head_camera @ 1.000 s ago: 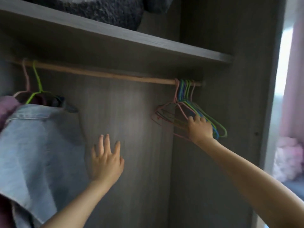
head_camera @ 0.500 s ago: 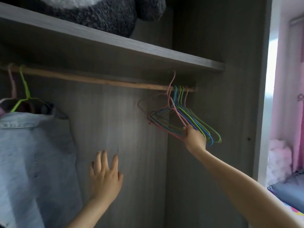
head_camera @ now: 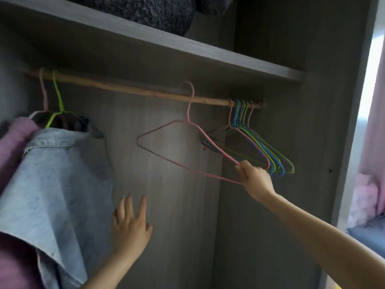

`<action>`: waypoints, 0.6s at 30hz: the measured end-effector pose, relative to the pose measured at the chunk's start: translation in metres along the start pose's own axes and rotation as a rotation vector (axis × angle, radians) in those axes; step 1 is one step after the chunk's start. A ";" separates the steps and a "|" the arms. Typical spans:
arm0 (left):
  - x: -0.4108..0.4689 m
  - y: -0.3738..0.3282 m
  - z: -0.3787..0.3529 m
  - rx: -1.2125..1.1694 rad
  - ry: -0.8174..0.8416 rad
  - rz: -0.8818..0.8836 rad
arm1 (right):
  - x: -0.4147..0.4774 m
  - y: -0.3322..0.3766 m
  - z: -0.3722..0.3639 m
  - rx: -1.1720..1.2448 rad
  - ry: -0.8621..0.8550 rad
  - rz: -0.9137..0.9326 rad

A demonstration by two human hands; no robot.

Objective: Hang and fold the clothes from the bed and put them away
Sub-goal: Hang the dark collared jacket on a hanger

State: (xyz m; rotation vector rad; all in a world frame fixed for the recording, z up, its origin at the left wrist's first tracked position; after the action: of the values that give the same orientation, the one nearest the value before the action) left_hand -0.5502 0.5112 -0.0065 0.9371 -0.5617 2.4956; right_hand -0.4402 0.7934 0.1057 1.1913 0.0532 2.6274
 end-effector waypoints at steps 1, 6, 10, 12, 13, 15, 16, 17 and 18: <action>-0.002 -0.001 -0.002 -0.014 0.022 -0.004 | -0.007 0.002 0.005 0.057 0.023 0.012; -0.018 -0.012 -0.017 -0.046 0.025 -0.077 | -0.053 -0.008 0.028 0.109 0.150 0.001; -0.044 -0.013 -0.039 -0.062 0.009 -0.141 | -0.105 -0.028 0.035 0.051 0.292 0.007; -0.063 -0.019 -0.052 -0.118 0.082 -0.131 | -0.131 -0.042 0.041 0.123 0.305 -0.045; -0.072 -0.022 -0.058 -0.151 0.122 -0.119 | -0.141 -0.048 0.044 0.158 0.288 -0.075; -0.087 -0.036 -0.066 -0.197 0.151 -0.136 | -0.159 -0.069 0.055 0.166 0.257 -0.140; -0.089 -0.036 -0.067 -0.209 0.163 -0.134 | -0.162 -0.073 0.058 0.174 0.245 -0.150; -0.091 -0.037 -0.067 -0.225 0.158 -0.126 | -0.167 -0.080 0.062 0.191 0.247 -0.170; -0.096 -0.045 -0.068 -0.248 0.144 -0.123 | -0.179 -0.096 0.071 0.190 0.249 -0.202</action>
State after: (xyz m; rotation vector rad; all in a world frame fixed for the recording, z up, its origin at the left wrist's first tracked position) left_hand -0.4963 0.5603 -0.1095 0.6719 -0.7230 2.2963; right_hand -0.2539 0.8367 0.0079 0.8521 0.4538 2.6170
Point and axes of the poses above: each hand's wrist, its own x-axis towards the middle knuckle, its own z-axis out of the back of the hand, y = z × x, the point moved 7 cm from there along x, towards the middle knuckle, and after that the axes turned 2 degrees about z, right-handed, at the moved point
